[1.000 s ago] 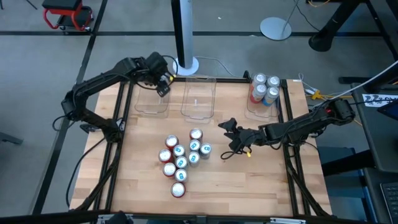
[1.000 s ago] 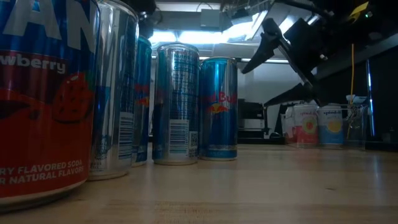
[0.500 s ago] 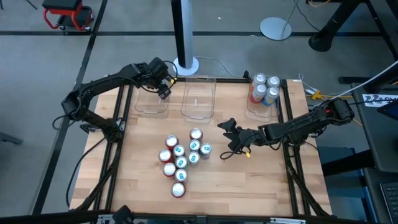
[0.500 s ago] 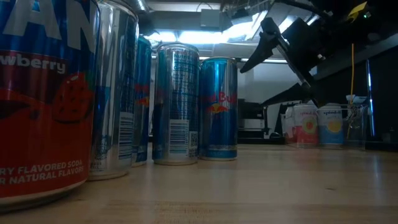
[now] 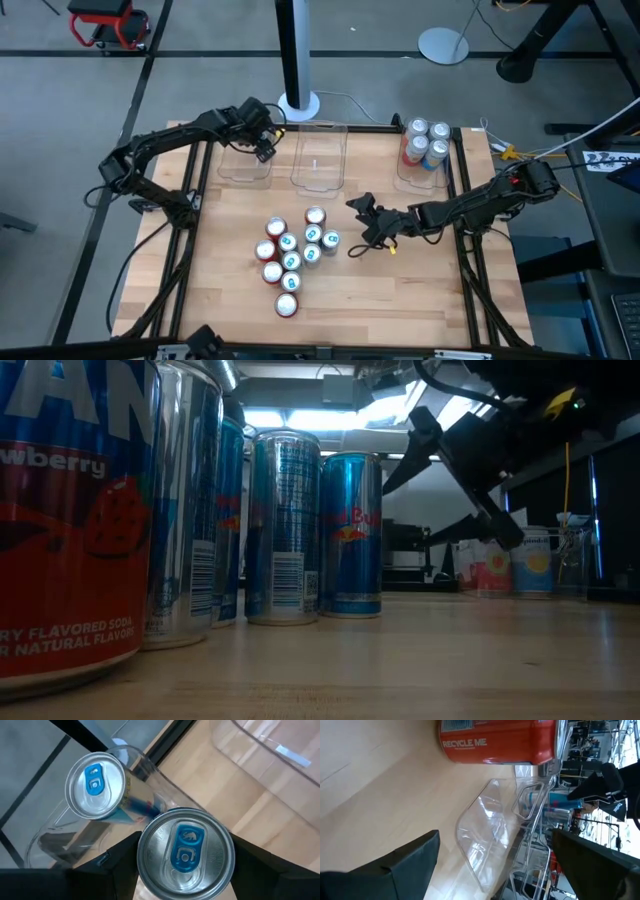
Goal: Sort soda cans
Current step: Put the blue soda can into the left transparent bin
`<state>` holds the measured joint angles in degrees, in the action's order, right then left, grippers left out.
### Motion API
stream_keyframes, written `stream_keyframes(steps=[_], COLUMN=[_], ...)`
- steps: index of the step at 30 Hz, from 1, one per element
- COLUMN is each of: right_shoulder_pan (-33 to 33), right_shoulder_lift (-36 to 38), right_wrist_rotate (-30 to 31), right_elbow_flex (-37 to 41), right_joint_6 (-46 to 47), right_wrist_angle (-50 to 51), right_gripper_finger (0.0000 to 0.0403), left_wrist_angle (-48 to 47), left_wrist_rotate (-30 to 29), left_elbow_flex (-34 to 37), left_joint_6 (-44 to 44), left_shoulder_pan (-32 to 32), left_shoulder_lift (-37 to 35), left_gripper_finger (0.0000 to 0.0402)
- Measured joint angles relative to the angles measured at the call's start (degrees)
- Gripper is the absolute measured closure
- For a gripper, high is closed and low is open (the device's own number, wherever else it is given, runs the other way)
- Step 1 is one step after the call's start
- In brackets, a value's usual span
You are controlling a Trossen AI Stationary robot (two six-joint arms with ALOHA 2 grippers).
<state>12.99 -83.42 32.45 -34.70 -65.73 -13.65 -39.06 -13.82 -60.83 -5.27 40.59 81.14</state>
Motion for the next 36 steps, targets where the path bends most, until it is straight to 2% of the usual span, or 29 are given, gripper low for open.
stream_keyframes(steps=[5, 13, 19, 30, 36], right_shoulder_pan=[0.0, 0.0, 0.0, 0.0, 0.0], right_shoulder_lift=[0.0, 0.0, 0.0, 0.0, 0.0], right_wrist_rotate=[0.0, 0.0, 0.0, 0.0, 0.0], right_elbow_flex=[0.0, 0.0, 0.0, 0.0, 0.0], right_joint_6=[0.0, 0.1, 0.1, 0.0, -0.1], right_wrist_angle=[0.0, 0.0, 0.1, 0.2, 0.2], right_gripper_finger=[0.0022, 0.0022, 0.0022, 0.0022, 0.0022], left_wrist_angle=[1.2, 3.0, 3.1, -4.1, -6.4], left_wrist_rotate=[-0.3, -0.6, -0.5, -0.6, 0.3], left_elbow_flex=[1.4, 1.4, 1.1, -9.9, -12.2], left_joint_6=[-1.2, -1.2, -3.1, -4.0, -4.2], left_shoulder_pan=[1.0, 1.5, 1.5, -0.7, -7.1], left_shoulder_lift=[0.0, 0.0, 0.0, -4.7, -9.8], left_gripper_finger=[0.0161, 0.0118, 0.0111, 0.0109, 0.0109])
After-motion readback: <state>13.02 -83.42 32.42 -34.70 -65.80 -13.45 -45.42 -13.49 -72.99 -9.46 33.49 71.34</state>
